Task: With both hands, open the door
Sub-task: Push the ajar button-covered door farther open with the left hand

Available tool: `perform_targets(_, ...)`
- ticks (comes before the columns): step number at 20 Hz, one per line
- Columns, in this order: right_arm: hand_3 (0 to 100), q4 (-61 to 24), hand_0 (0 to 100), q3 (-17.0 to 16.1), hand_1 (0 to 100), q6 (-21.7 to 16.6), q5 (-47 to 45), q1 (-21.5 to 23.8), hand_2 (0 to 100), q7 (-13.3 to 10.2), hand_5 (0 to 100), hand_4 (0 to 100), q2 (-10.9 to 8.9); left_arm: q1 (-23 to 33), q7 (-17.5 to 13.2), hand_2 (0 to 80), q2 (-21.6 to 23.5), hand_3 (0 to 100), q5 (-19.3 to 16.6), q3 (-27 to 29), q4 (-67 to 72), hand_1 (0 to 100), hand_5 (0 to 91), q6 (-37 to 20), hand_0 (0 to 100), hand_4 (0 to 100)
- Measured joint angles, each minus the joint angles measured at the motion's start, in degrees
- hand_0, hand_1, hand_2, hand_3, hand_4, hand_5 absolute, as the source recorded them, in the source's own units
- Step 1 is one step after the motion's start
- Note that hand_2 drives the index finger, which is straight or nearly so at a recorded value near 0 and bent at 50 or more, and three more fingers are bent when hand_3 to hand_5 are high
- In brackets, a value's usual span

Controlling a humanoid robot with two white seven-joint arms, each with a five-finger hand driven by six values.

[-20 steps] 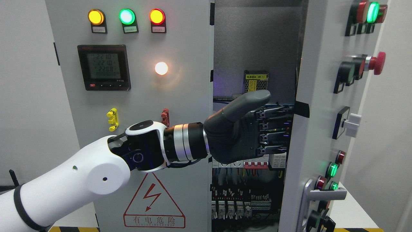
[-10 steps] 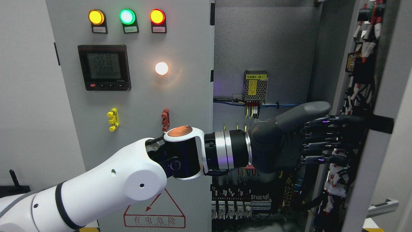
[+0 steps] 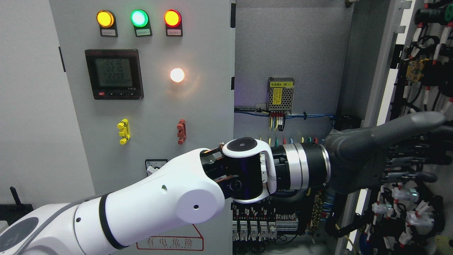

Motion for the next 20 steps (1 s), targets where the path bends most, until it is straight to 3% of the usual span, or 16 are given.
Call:
perform_targets(9,0,0.0,12,0.0,39,0.0,0.0,0.0,0,0.0,0,0,0.0,-1.4,1.3,0.0,-4.6,0,0.8,-0.9,1.7,39,0.0,-1.3,12,0)
perform_targets(20,0,0.0,12,0.0,39,0.0,0.0,0.0,0,0.0,0,0,0.0,-1.8,1.6,0.0,-6.9,0,1.6,-2.8,2.9,39,0.0,-3.0,12,0)
